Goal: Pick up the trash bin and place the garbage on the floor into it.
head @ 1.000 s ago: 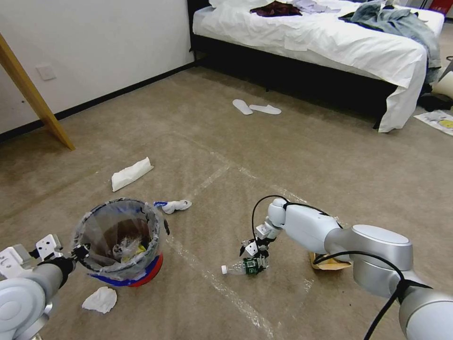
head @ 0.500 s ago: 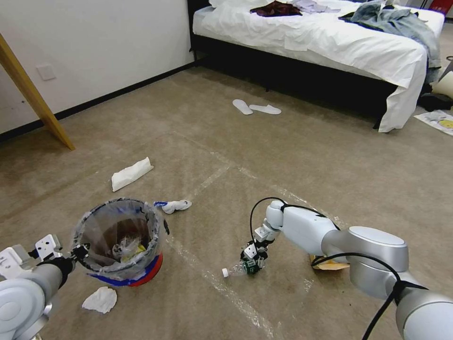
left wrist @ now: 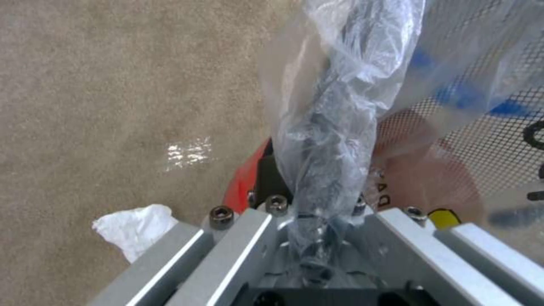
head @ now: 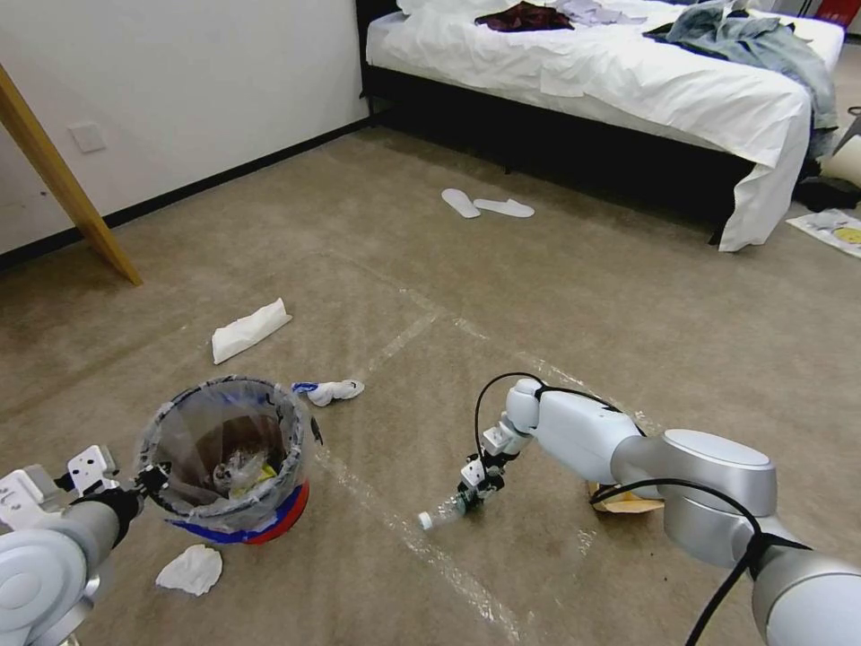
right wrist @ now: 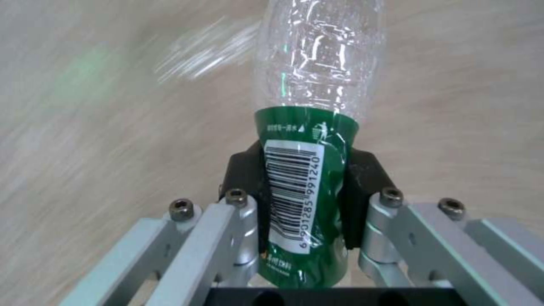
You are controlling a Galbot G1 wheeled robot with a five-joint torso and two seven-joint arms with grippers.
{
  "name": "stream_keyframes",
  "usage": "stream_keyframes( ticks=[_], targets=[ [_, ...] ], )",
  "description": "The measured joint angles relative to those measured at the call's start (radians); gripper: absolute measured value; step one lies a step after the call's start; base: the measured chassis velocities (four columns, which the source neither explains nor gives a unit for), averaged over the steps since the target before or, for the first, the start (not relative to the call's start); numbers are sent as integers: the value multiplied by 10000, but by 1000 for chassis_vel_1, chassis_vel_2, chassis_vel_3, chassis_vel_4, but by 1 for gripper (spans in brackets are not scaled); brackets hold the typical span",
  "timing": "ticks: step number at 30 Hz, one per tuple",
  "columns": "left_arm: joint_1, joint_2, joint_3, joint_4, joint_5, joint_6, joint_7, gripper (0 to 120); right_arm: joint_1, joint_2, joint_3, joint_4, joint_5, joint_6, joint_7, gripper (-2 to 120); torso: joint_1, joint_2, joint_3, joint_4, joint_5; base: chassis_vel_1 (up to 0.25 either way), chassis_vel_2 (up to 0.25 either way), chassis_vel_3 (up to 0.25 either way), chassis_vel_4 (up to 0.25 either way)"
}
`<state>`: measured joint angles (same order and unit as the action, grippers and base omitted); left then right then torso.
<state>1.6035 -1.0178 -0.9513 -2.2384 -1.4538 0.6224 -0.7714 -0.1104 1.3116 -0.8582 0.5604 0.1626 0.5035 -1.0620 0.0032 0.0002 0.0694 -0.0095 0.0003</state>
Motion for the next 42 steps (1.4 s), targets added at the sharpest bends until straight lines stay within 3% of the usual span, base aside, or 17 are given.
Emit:
stream_keyframes(
  ticks=[11,13,14,15,17,18,20,27,31,35,42],
  targets=[
    [0,352,42,-83,-141,-27,-86,0,968,-1639,2384,987,2585,-825,1344,22,0,0,-1,1,-1,0,0,0,0],
    [-23,382,83,-101,-139,-34,-77,0,845,-2498,3244,1990,4228,-1249,2289,22,0,0,-1,-10,-1,0,0,0,0],
    [-81,386,103,-93,-138,-55,-53,0,539,-2905,4207,3299,6555,-1419,2974,22,0,0,-1,-12,2,0,0,0,0],
    [-81,386,103,-93,-138,-55,-53,0,539,-2905,4207,3299,6555,-1419,2974,22,0,0,-1,-12,2,0,0,0,0],
    [-93,343,117,-2,-91,-70,14,0,255,-3017,5164,4668,8232,-1500,3484,22,0,0,-1,1,-1,0,0,0,0],
    [-93,343,117,-2,-91,-70,14,0,255,-3017,5164,4668,8232,-1500,3484,22,0,0,-1,1,-1,0,0,0,0],
    [-88,325,135,38,-32,-79,37,0,118,-3093,5671,6087,9204,-1657,3833,22,0,0,-2,5,-4,0,0,0,0],
    [-66,131,140,-70,6,-102,17,0,72,-2812,5403,8202,9541,-1803,4266,22,-1,-1,-3,-6,-5,0,0,0,0],
    [87,-125,59,-162,179,-100,27,0,221,-2036,4851,8747,9560,-1841,4287,22,-1,-2,-2,6,-6,0,0,0,0],
    [114,-226,6,-232,225,-96,25,0,437,-1388,4112,9155,9447,-1859,4191,22,-1,-2,-2,3,-8,0,0,0,0],
    [94,-208,-60,-254,203,-97,1,0,454,-947,2968,9344,9006,-1793,4057,22,-1,-2,-1,-2,-6,0,0,0,0]
  ],
)
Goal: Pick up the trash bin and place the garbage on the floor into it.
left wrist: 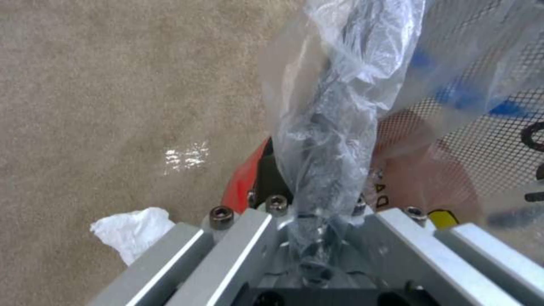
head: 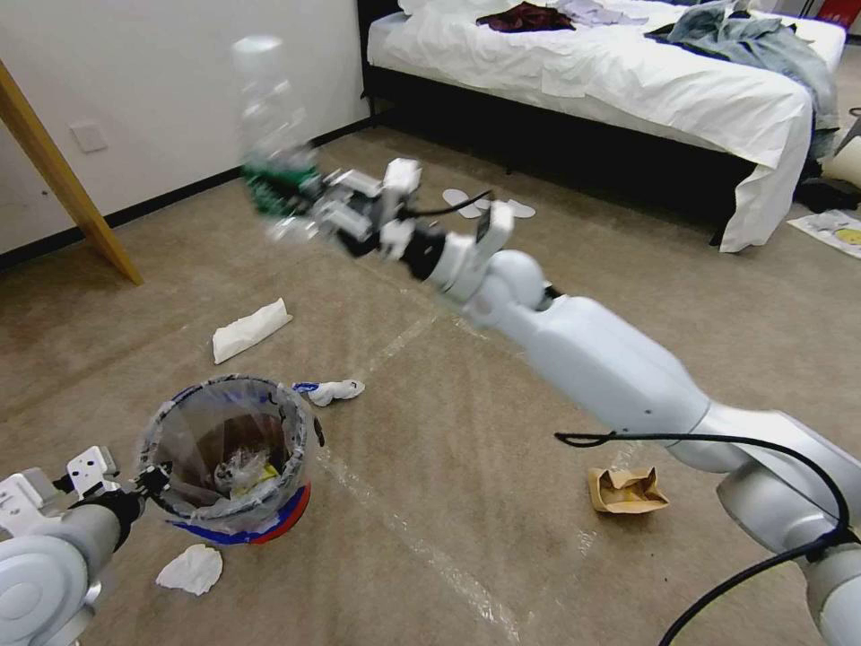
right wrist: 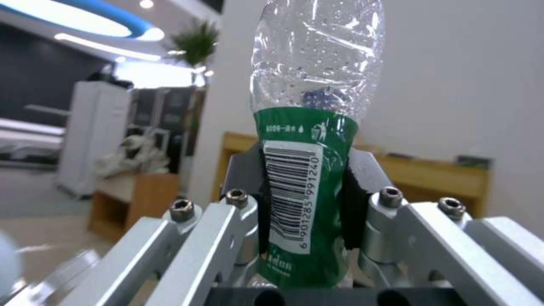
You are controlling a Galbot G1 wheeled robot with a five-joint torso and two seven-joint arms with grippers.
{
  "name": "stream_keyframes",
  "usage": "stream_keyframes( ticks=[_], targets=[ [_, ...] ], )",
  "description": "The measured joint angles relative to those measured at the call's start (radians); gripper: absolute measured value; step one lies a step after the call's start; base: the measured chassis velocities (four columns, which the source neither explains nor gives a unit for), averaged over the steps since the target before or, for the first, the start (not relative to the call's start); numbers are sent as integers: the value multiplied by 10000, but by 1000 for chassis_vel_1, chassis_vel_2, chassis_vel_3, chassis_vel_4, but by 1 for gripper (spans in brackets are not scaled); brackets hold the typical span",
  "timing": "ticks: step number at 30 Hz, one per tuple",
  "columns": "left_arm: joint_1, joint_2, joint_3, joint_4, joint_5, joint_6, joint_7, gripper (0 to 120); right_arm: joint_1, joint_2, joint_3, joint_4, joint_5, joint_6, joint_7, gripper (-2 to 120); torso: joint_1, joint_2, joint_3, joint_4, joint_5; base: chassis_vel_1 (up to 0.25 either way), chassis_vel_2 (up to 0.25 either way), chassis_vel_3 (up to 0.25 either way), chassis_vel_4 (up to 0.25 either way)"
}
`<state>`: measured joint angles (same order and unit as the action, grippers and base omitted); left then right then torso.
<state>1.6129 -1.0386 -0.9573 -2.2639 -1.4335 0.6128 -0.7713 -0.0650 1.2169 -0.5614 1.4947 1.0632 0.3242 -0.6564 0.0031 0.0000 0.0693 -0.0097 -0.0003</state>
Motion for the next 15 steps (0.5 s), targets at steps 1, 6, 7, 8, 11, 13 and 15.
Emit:
stream_keyframes(
  ticks=[1,6,7,8,11,13,15],
  targets=[
    [0,0,0,0,0,0,0,0,0,0,0,0,0,0,0,22,0,0,0,0,0,0,0,0,0],
    [-6,-22,1,6,8,-2,-13,0,-319,381,-1140,-256,-631,207,-168,22,-1,0,0,0,1,0,0,0,0],
    [-6,-22,1,6,8,-2,-13,0,-319,381,-1140,-256,-631,207,-168,22,-1,0,0,0,1,0,0,0,0],
    [-2,-39,7,6,11,-2,-13,0,-363,433,-1272,-335,-713,233,-183,22,0,0,0,1,1,0,0,0,0],
    [31,-112,34,-8,55,0,-15,0,-501,600,-1617,-605,-900,335,-206,22,0,0,0,1,1,0,0,0,0],
    [61,-141,41,-50,66,4,-15,0,-556,659,-1728,-755,-1019,385,-243,22,-1,0,0,1,1,0,0,0,0],
    [109,-155,22,-126,65,12,-14,0,-661,731,-1857,-1029,-1224,448,-319,22,-1,0,0,0,2,0,0,0,0]
  ],
)
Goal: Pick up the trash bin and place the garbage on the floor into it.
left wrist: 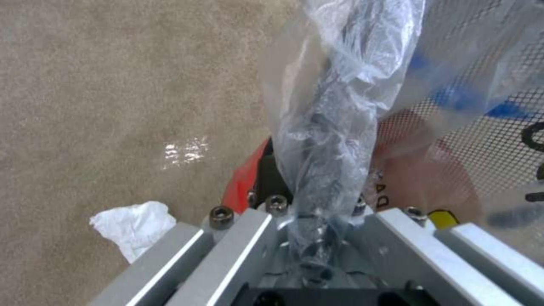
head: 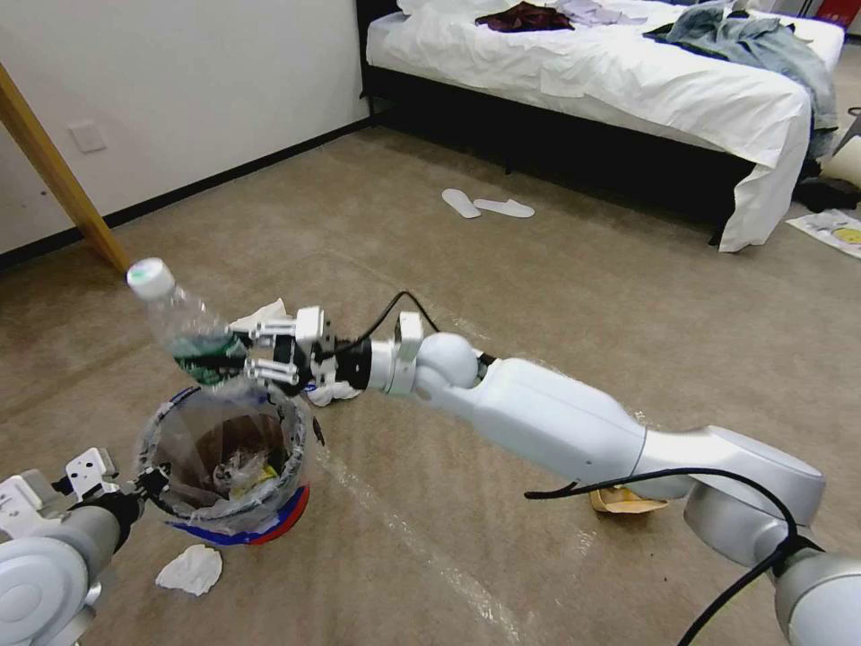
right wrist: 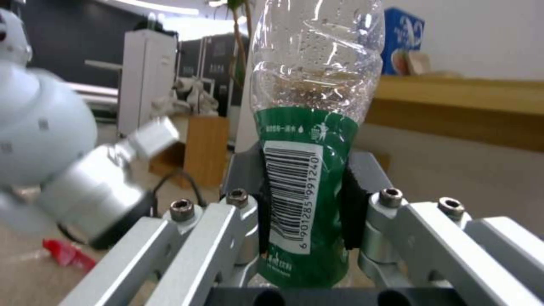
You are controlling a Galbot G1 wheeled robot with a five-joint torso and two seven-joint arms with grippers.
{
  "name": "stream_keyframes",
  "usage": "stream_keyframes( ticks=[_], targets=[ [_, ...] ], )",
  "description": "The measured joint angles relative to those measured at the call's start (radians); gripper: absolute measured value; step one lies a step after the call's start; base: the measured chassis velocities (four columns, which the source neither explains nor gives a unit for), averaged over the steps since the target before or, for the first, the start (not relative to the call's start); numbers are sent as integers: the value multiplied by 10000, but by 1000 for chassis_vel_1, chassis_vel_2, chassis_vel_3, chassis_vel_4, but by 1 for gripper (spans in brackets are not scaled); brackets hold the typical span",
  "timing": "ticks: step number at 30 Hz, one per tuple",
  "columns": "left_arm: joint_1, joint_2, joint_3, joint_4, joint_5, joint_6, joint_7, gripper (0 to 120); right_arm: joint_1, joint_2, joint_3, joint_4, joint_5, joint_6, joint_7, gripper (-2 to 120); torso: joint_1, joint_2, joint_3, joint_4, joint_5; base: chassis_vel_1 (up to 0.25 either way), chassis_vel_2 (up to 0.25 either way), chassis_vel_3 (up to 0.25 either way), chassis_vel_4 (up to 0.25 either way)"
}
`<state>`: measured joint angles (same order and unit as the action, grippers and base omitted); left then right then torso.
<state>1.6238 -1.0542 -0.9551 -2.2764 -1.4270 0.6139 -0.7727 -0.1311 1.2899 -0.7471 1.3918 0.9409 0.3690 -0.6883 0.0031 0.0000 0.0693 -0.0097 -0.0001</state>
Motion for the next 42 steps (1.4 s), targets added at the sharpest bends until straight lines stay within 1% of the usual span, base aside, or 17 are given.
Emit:
stream_keyframes(
  ticks=[12,22,32,33,34,35,37,38,39,40,42],
  targets=[
    [64,-12,-42,-150,-32,3,-14,0,-256,104,-250,-353,-304,38,-43,22,1,-1,0,0,0,0,0,0,0],
    [186,-145,-21,-295,22,10,-16,0,-534,349,-356,-742,-623,61,41,22,1,0,0,1,1,0,0,0,0],
    [151,-193,55,-331,86,18,-17,0,-656,409,-509,-767,-919,96,108,22,1,0,0,1,0,0,0,0,0],
    [210,-168,-39,-366,66,19,-18,0,-687,374,-627,-747,-1049,216,355,30,1,0,0,1,1,0,0,0,0],
    [210,-168,-39,-366,66,19,-18,0,-687,374,-627,-747,-1049,216,355,30,1,0,0,1,1,0,0,0,0],
    [229,-158,-69,-392,53,19,-21,0,-687,356,-672,-737,-1086,265,412,38,0,0,0,1,1,0,0,0,0],
    [237,-153,-82,-437,29,20,-34,0,-682,347,-717,-738,-1171,318,425,48,1,0,0,0,0,0,0,0,0],
    [237,-153,-82,-437,29,20,-34,0,-682,347,-717,-738,-1171,318,425,48,1,0,0,0,0,0,0,0,0],
    [237,-150,-82,-446,20,19,-43,0,-676,347,-734,-738,-1171,322,449,53,1,1,0,0,1,0,0,0,0],
    [237,-150,-82,-446,20,19,-43,0,-676,347,-734,-738,-1171,322,449,53,1,1,0,0,1,0,0,0,0],
    [238,-125,-100,-456,-7,19,-65,0,-641,350,-790,-722,-1177,336,496,67,1,0,0,0,1,0,0,0,0]
  ],
)
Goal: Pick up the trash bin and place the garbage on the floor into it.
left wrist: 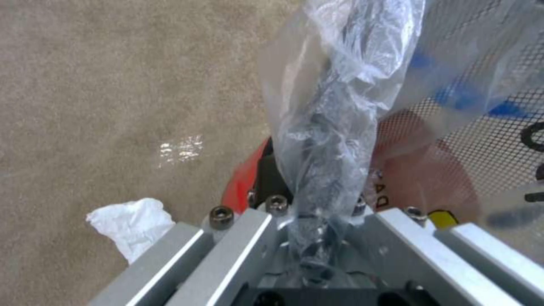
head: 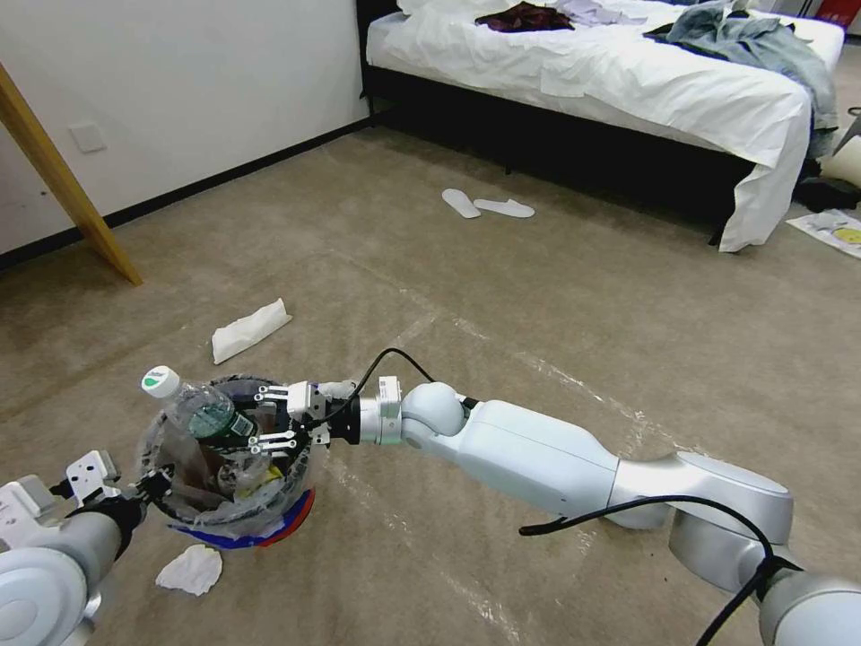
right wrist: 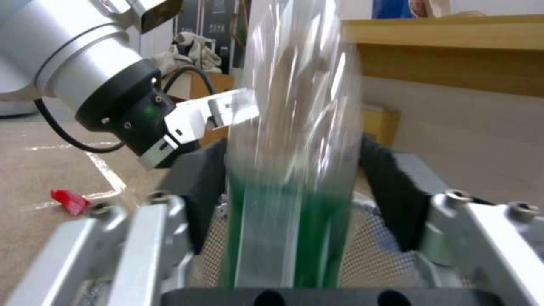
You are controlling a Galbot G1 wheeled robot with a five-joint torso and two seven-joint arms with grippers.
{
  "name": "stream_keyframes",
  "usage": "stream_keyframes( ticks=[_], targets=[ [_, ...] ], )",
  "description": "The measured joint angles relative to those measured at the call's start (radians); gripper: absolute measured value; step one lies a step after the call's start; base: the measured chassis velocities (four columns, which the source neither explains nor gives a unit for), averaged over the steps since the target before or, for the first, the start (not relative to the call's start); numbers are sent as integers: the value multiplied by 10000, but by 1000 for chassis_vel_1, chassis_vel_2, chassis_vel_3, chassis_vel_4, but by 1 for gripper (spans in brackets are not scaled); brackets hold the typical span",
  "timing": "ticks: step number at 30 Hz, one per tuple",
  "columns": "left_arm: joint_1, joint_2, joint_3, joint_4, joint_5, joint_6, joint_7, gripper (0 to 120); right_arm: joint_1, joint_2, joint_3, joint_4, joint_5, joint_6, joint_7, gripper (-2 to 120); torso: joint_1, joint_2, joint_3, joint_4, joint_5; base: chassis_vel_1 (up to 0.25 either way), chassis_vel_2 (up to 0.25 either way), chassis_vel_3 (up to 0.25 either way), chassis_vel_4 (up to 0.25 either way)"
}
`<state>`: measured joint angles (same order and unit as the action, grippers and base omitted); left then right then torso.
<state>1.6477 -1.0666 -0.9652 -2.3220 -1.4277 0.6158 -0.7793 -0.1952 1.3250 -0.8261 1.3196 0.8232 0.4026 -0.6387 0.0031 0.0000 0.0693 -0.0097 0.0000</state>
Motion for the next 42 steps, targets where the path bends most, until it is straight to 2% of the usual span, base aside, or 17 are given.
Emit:
stream_keyframes(
  ticks=[1,3,6,9,24,33,35,36,39,40,42],
  targets=[
    [0,0,0,0,0,0,0,0,0,0,0,0,0,0,0,67,0,0,0,0,0,0,0,0,0],
    [5,23,-33,4,-24,-3,-16,0,43,1,-19,1,-4,13,17,76,0,0,0,0,0,0,0,0,0],
    [0,41,-48,20,-49,-5,-35,0,70,-6,-21,1,-1,13,37,83,0,0,0,0,0,0,0,0,0],
    [-42,77,-64,35,-104,-13,-65,0,169,-39,-42,2,8,12,38,97,0,0,0,0,0,0,0,0,0],
    [-133,112,11,102,-178,-29,-147,0,294,-46,50,90,239,3,41,100,0,0,0,0,0,0,0,0,0],
    [-104,163,21,185,-248,-12,-163,0,572,-320,1370,626,890,-4,348,100,0,0,0,3,1,0,0,0,0],
    [-120,202,51,209,-277,-2,-140,0,800,-899,2008,797,1085,-126,348,100,1,0,0,3,3,0,0,0,0],
    [-120,202,51,209,-277,-2,-140,0,800,-899,2008,797,1085,-126,348,100,1,0,0,3,3,0,0,0,0],
    [-143,221,136,286,-254,1,-92,0,915,-2135,2633,791,1157,-313,303,100,1,0,1,1,4,0,0,0,0],
    [-143,221,136,286,-254,1,-92,0,915,-2135,2633,791,1157,-313,303,100,1,0,1,1,4,0,0,0,0],
    [-144,245,174,339,-193,1,-26,0,832,-3116,3011,751,1108,-478,374,100,1,0,0,-2,5,0,0,0,0]
  ],
)
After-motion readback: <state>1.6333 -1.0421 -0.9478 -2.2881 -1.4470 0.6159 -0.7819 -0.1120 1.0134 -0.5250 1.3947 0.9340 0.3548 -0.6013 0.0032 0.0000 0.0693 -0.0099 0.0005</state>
